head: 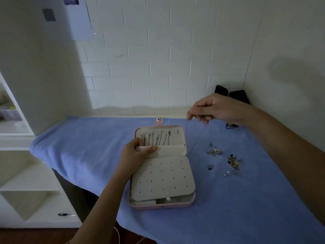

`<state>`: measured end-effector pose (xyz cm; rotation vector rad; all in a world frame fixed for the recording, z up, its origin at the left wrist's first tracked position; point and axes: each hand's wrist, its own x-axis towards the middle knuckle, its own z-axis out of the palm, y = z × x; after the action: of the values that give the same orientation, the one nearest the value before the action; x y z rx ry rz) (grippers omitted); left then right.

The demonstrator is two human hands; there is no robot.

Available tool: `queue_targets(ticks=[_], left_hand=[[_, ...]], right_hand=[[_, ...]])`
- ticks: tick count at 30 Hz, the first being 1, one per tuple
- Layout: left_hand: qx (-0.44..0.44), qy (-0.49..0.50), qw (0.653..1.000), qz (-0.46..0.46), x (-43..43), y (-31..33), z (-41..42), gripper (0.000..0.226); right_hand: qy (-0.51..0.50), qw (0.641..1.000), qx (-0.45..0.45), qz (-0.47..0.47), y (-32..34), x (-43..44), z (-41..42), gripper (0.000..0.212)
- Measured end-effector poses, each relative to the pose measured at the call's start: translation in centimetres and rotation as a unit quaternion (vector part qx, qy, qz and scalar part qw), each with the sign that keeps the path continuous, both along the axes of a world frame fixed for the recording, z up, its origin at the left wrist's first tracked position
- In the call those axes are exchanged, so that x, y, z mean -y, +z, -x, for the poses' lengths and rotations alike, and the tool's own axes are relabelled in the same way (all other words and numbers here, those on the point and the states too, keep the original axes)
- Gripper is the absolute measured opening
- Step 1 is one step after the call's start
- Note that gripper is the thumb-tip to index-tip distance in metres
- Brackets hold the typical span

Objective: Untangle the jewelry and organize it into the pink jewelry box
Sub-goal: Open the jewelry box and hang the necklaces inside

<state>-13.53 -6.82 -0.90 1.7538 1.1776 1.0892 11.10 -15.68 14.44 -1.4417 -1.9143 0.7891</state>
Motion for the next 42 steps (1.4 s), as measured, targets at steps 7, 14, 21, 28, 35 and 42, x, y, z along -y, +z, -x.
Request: queue_targets(ticks=[7, 14, 21, 28, 35, 42], left_hand=[[-0.026, -0.051, 0.998, -0.040, 1.1, -0.9, -3.0, 0.045], [-0.047, -0.073, 0.996, -0.028, 1.2, -2.1, -3.5, 0.045], [-0.059, -0.060, 0.995, -0.046, 1.4, -2.2, -3.4, 0.041], [-0.057, -0.063, 0.996, -0.032, 1.4, -2.1, -3.5, 0.037], [-0.048, -0.066, 0.996, -0.024, 1.4, -2.3, -3.4, 0.038], [-0.050, -0.039, 0.996, -0.067, 1.6, -2.1, -3.3, 0.038]], right_hand=[[-0.050, 0.995, 0.035, -0.078, 3.8, 0.4, -1.0, 0.014], [-0.075, 0.992, 0.038, -0.094, 5.2, -0.2, -1.9, 0.021], [-0.065, 0.994, 0.020, -0.090, 5.5, -1.4, -2.0, 0.014], [-0.045, 0.994, 0.019, -0.098, 6.8, -2.4, -1.2, 0.019], [-0.051, 0.993, -0.006, -0.106, 7.6, -2.9, -0.3, 0.028], [-0.039, 0.996, -0.011, -0.079, 6.9, -2.9, 0.4, 0.023]])
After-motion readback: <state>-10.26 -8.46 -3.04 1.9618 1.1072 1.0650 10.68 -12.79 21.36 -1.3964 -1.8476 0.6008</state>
